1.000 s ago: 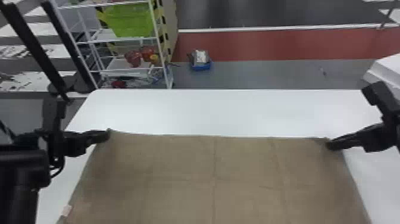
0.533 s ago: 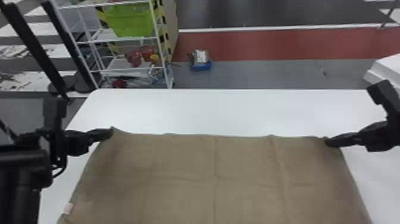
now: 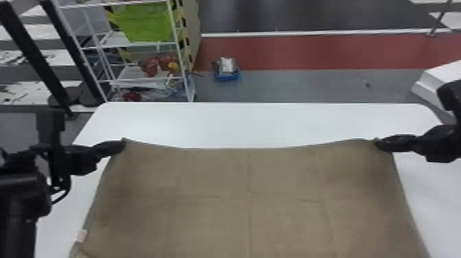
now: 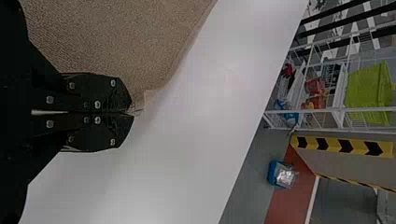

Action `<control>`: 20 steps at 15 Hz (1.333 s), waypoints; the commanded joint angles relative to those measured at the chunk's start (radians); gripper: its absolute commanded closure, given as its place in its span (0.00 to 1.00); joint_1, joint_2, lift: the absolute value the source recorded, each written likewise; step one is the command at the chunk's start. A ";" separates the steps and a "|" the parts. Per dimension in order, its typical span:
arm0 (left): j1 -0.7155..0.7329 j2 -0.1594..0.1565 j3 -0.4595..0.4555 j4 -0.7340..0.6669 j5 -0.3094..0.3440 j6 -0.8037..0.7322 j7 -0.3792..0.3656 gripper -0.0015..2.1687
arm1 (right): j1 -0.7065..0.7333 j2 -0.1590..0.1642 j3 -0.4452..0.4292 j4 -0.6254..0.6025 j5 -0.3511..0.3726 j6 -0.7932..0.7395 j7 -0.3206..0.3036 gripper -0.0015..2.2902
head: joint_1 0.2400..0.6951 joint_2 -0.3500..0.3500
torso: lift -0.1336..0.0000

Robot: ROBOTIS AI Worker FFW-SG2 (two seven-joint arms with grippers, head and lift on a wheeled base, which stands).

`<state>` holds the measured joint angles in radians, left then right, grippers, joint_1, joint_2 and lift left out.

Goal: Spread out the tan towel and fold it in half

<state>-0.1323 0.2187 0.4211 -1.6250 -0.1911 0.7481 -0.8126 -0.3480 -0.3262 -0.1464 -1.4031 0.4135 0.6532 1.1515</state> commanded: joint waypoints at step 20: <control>0.280 -0.055 0.206 -0.177 0.254 -0.374 -0.079 0.64 | 0.458 -0.016 -0.383 -0.347 -0.394 -0.313 0.100 0.58 | 1.00 0.60 | 0.08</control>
<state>0.1100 0.1841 0.6069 -1.7738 0.0495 0.4057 -0.8817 0.0568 -0.3419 -0.5032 -1.7401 0.0624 0.3860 1.2510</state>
